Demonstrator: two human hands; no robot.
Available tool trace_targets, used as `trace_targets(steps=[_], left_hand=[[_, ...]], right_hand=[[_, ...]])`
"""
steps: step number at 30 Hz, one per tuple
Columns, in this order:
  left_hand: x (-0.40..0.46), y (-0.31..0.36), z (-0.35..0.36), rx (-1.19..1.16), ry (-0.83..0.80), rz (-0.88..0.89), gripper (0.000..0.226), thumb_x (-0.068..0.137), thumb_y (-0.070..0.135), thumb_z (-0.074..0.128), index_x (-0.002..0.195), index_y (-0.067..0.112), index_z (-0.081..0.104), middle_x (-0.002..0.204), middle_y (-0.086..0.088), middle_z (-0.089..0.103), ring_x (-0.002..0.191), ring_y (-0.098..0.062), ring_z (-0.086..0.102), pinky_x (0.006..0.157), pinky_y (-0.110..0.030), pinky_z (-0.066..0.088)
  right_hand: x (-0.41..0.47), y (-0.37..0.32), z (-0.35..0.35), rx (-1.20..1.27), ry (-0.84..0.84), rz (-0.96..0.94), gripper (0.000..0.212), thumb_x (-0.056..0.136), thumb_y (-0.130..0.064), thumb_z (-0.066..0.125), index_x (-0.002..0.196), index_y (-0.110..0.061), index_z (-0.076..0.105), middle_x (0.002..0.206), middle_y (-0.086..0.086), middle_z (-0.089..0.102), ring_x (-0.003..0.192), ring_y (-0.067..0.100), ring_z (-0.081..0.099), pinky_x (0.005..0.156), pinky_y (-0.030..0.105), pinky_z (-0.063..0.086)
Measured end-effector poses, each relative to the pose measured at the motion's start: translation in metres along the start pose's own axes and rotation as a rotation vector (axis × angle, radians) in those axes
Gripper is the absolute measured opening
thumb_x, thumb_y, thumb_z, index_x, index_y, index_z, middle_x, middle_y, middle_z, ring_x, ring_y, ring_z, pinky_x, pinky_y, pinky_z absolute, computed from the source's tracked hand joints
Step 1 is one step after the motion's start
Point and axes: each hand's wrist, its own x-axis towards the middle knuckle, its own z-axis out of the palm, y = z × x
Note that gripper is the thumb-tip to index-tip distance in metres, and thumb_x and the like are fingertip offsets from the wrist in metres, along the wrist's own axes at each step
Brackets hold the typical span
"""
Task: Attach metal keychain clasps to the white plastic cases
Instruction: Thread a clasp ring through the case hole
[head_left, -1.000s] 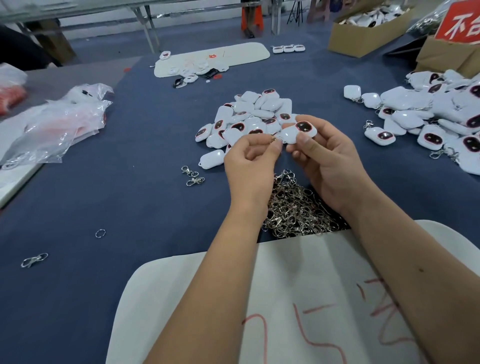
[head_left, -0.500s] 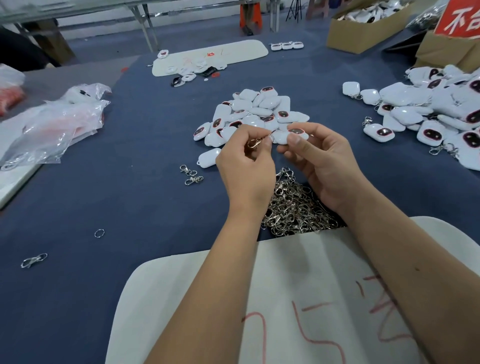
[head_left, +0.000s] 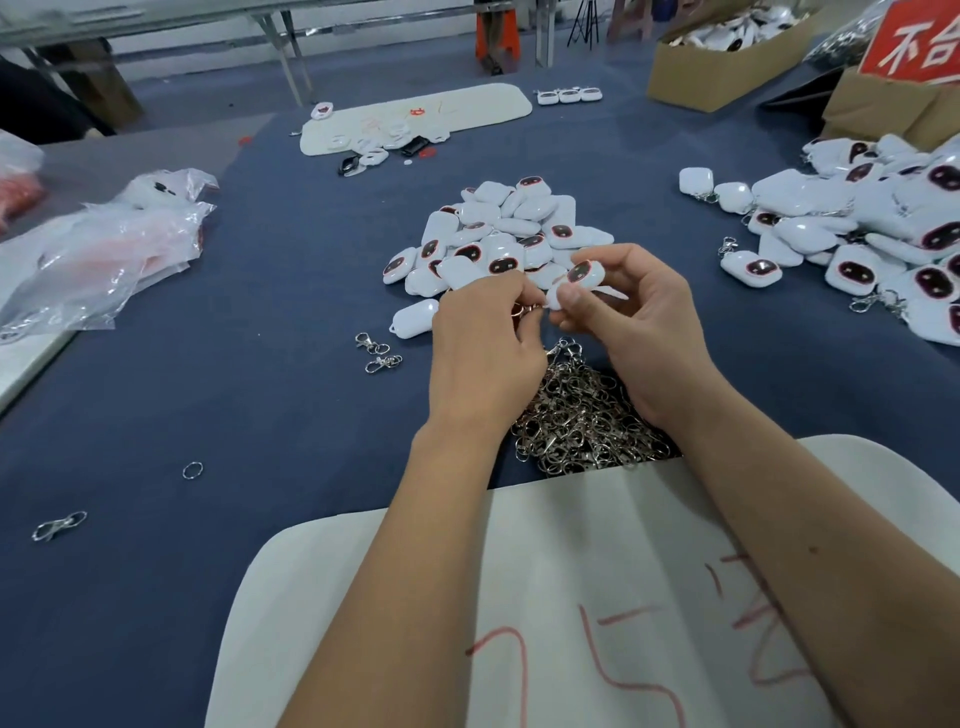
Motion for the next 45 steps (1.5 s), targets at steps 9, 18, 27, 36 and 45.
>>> trace_targets(steps=[9, 18, 27, 36, 45], left_hand=[[0.002, 0.014, 0.004, -0.582, -0.016, -0.446, 0.008, 0.093, 0.011, 0.072, 0.088, 0.010, 0.077, 0.086, -0.010, 0.077, 0.077, -0.017, 0.067, 0.085, -0.046, 0.059], [0.000, 0.007, 0.004, -0.203, -0.032, -0.092, 0.014, 0.089, 0.002, 0.064, 0.078, 0.011, 0.063, 0.076, 0.003, 0.062, 0.073, -0.021, 0.058, 0.070, -0.037, 0.049], [-0.003, 0.010, 0.013, -0.073, -0.047, -0.092, 0.013, 0.095, 0.011, 0.067, 0.082, 0.009, 0.067, 0.080, 0.001, 0.065, 0.078, -0.019, 0.057, 0.075, -0.040, 0.049], [0.029, 0.056, 0.062, -0.224, -0.132, -0.240, 0.013, 0.093, 0.009, 0.068, 0.082, 0.009, 0.073, 0.080, -0.001, 0.072, 0.076, -0.014, 0.063, 0.074, -0.026, 0.048], [0.013, 0.046, 0.060, -0.042, -0.173, -0.128, 0.013, 0.085, 0.003, 0.064, 0.083, 0.013, 0.073, 0.087, 0.002, 0.072, 0.087, -0.019, 0.062, 0.084, -0.040, 0.049]], right_hand=[[0.005, -0.003, -0.006, 0.337, -0.026, 0.113, 0.026, 0.100, 0.001, 0.061, 0.125, -0.004, 0.064, 0.085, 0.007, 0.073, 0.078, 0.013, 0.070, 0.073, 0.017, 0.055], [0.002, -0.005, -0.004, 0.229, -0.007, 0.111, 0.027, 0.098, -0.001, 0.064, 0.125, -0.003, 0.064, 0.081, 0.000, 0.069, 0.067, 0.009, 0.064, 0.066, 0.017, 0.053], [0.004, -0.002, -0.005, 0.117, 0.068, 0.066, 0.024, 0.096, -0.009, 0.071, 0.119, -0.011, 0.068, 0.088, 0.000, 0.070, 0.071, 0.013, 0.064, 0.077, 0.030, 0.054], [0.012, -0.006, -0.023, 0.009, 0.562, -0.003, 0.034, 0.094, -0.017, 0.075, 0.127, -0.020, 0.067, 0.063, -0.001, 0.061, 0.057, 0.010, 0.058, 0.064, 0.029, 0.054], [0.016, 0.001, -0.028, -0.212, 0.682, 0.022, 0.079, 0.095, -0.002, 0.059, 0.163, -0.021, 0.025, 0.117, -0.004, 0.070, 0.097, 0.013, 0.072, 0.099, 0.041, 0.057]])
